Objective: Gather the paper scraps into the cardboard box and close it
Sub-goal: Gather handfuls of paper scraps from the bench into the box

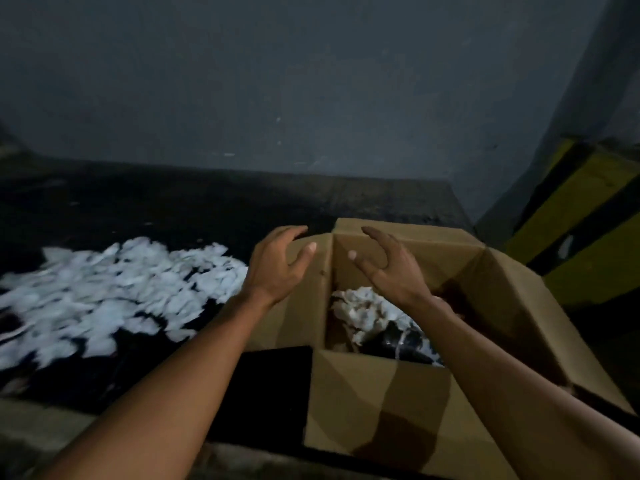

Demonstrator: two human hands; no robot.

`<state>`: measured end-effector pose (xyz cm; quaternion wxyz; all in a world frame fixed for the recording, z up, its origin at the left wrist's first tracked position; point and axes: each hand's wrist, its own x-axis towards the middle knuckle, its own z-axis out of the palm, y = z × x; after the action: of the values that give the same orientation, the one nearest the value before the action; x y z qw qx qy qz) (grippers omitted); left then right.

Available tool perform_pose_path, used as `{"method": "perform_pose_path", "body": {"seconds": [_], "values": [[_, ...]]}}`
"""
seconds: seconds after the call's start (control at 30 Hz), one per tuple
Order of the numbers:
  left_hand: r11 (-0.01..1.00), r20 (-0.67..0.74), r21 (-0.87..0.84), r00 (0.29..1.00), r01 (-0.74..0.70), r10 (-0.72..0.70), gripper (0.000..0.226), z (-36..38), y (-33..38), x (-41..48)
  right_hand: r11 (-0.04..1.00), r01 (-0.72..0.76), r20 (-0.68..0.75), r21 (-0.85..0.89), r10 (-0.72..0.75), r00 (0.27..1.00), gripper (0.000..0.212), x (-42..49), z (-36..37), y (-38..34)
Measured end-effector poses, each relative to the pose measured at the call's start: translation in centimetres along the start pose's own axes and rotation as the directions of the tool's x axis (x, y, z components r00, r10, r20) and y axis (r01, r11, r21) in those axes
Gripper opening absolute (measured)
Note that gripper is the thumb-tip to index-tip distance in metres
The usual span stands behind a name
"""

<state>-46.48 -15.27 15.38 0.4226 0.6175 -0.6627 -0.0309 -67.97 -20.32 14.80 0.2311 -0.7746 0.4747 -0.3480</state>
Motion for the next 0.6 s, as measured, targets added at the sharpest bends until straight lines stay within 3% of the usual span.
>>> {"method": "perform_pose_path", "body": {"seconds": [0.27,0.47,0.6], "values": [[0.983,-0.157,0.108,0.979,0.147,-0.129,0.046,-11.8,-8.2,-9.0,0.987,0.117,0.16,0.109,-0.134,0.978,0.068,-1.2,10.7,-10.8],[0.957,-0.132,0.197,0.973,0.215,-0.191,0.057,-19.4,-14.9,-16.1,0.981,0.142,0.141,0.131,-0.161,0.977,0.066,-4.2,20.2,-18.2],[0.951,-0.108,0.222,0.975,0.216,-0.196,0.049,-23.5,-19.2,-19.5,0.988,0.096,0.139,0.118,-0.112,0.984,0.065,-6.8,25.8,-21.2]]}}
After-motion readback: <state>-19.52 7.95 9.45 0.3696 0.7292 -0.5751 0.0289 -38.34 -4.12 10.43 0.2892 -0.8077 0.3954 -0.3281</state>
